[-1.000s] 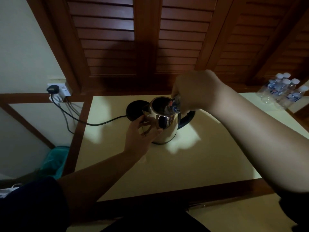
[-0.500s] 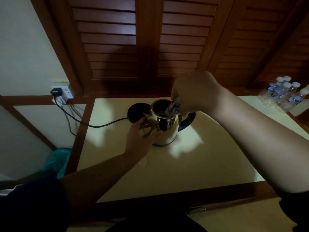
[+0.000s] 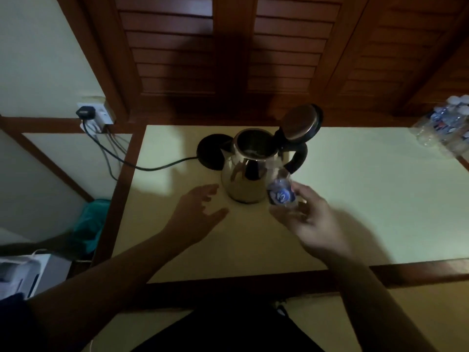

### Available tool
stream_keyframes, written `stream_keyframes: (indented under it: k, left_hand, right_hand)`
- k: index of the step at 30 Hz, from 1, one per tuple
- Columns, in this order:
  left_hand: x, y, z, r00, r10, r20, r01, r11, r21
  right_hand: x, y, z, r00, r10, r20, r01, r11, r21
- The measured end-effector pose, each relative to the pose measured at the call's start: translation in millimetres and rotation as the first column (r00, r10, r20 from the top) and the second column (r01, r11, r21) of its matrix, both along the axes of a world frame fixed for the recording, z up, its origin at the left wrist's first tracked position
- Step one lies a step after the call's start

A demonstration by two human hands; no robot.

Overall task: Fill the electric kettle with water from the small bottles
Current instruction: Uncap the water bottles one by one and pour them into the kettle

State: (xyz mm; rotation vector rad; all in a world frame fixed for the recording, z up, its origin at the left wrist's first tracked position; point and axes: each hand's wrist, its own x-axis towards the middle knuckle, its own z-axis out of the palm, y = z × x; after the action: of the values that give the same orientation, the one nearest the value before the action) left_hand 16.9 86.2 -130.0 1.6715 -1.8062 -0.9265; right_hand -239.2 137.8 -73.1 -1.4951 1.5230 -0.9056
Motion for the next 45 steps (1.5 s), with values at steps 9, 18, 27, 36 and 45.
stream_keyframes:
  k: [9, 18, 27, 36, 45]
  left_hand:
    - [12, 17, -19, 0.863, -0.281, 0.421, 0.319, 0.948, -0.022]
    - [-36, 17, 60, 0.968, -0.244, 0.064, 0.250, 0.892, -0.377]
    - [-100, 1, 87, 0.869, -0.434, 0.238, 0.491, 0.814, -0.311]
    - [-88, -3, 80, 0.872, -0.443, 0.208, 0.489, 0.805, -0.336]
    - [-88, -23, 102, 0.615, -0.579, 0.535, 0.753, 0.631, -0.183]
  right_hand:
    - [6, 17, -96, 0.994, -0.101, -0.029, 0.095, 0.982, -0.160]
    - [2, 11, -101, 0.994, -0.069, -0.084, 0.059, 0.992, -0.115]
    - [2, 5, -100, 0.997, -0.011, -0.079, -0.002, 0.987, -0.158]
    - [-2, 2, -102, 0.997, 0.017, -0.071, -0.031, 0.979, -0.203]
    - [-1, 1, -101, 0.995, 0.012, -0.098, -0.028, 0.987, -0.158]
